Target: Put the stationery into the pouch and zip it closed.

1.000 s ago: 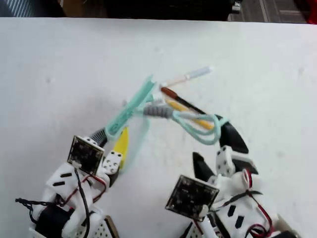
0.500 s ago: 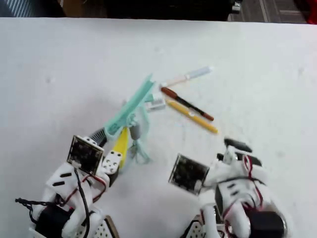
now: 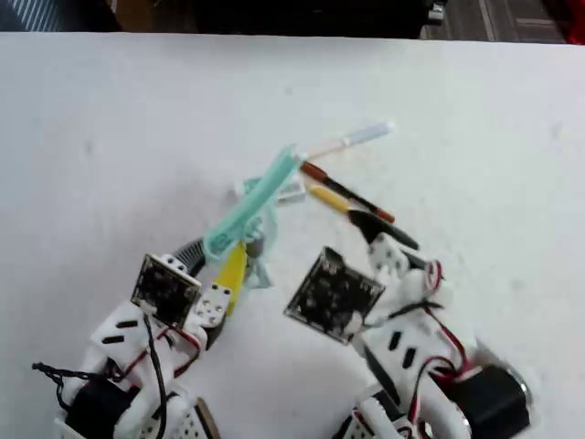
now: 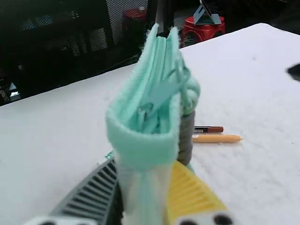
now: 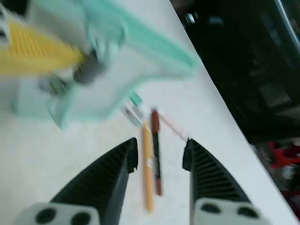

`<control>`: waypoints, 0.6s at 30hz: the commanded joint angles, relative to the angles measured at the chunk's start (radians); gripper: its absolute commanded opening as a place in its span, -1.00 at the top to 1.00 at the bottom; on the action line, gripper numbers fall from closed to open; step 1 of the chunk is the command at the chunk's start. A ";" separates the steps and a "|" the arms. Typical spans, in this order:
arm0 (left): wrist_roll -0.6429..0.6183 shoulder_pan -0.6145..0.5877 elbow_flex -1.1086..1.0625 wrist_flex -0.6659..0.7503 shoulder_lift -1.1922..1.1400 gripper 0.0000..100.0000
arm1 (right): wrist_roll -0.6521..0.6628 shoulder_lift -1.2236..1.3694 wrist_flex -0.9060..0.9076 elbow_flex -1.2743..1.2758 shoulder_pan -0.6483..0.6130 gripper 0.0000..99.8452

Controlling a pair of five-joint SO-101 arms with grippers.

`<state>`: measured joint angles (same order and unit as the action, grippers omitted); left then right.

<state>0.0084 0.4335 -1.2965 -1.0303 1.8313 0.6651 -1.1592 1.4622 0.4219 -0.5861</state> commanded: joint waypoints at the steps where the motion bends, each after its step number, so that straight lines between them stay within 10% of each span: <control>1: 0.009 0.082 -0.003 -0.020 -0.004 0.95 | -0.193 0.160 -0.019 -0.118 -0.147 0.67; 18: 0.009 0.077 -0.003 -0.018 -0.004 0.95 | -0.242 0.143 -0.272 0.175 -0.277 0.67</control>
<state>0.0146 0.4826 -1.2965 -1.0380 1.8328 0.4304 -1.0134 1.2582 0.5892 -0.8516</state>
